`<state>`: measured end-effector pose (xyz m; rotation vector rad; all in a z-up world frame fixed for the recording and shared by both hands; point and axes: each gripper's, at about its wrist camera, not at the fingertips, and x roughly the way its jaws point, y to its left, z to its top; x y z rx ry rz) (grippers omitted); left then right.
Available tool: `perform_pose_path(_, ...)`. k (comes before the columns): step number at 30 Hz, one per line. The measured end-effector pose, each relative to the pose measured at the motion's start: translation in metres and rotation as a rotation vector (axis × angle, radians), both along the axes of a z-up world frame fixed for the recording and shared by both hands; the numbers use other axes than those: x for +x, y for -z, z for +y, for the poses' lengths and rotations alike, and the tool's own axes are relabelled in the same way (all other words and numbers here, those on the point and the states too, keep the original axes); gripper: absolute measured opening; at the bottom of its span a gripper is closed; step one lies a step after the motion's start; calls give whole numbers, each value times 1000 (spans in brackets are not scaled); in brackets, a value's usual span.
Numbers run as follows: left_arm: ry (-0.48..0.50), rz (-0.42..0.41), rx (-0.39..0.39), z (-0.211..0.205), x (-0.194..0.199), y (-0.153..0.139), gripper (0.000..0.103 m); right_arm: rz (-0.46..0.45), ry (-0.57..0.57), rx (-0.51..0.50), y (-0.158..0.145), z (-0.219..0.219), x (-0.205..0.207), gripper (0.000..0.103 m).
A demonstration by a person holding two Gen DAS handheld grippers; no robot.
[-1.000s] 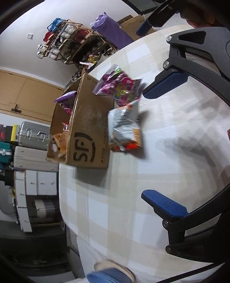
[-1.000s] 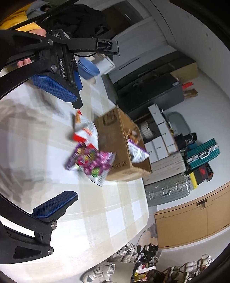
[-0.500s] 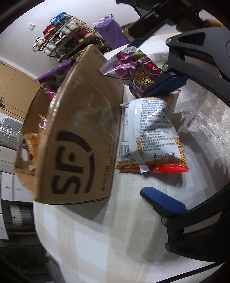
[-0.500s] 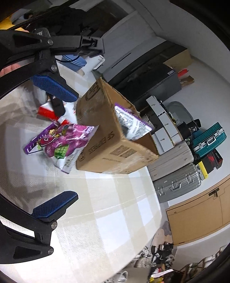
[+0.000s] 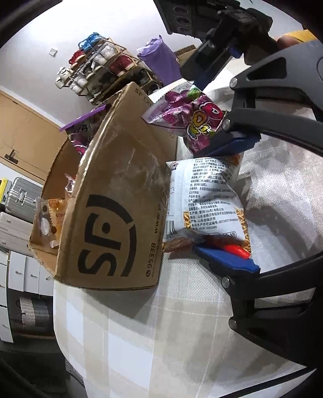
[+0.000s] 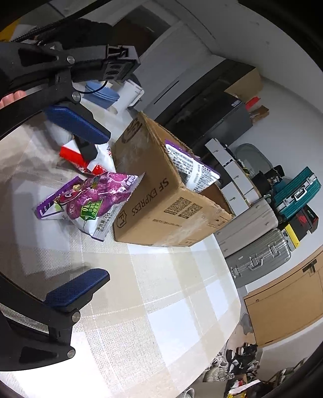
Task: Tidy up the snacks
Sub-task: 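Grasp the white chip bag with the left tool while the right tool grasps the purple candy bag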
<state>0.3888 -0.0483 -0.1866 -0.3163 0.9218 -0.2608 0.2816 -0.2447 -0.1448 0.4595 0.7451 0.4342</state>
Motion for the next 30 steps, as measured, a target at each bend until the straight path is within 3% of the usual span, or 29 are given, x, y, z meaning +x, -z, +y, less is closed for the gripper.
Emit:
perform_pose_path(6,-3,1,-38,-3,22,-1,63,20,-26,-51,2,10,2,100)
perform_pose_path(11,-12,-28,-53,-2,18,-9,63,51,-28,-66,7,13,7,84)
perform_pose_path(16,-4,-66,-67,-1,-7,-23,63,79,-22,-118,10,18,10,77)
perform_pose_path(20,2,-101,-74,8,-22,-38,63,109,-26,-174,12,29,14,61)
perform_pose_path(24,8,-123,-95,13,-33,-51,63,113,-36,-224,12,37,15,55)
perform_pose_path(26,11,-130,-100,26,-58,-45,63,100,-37,-236,11,40,13,45)
perform_pose_path(30,7,-135,-106,33,-77,-44,63,93,-45,-242,10,46,7,37)
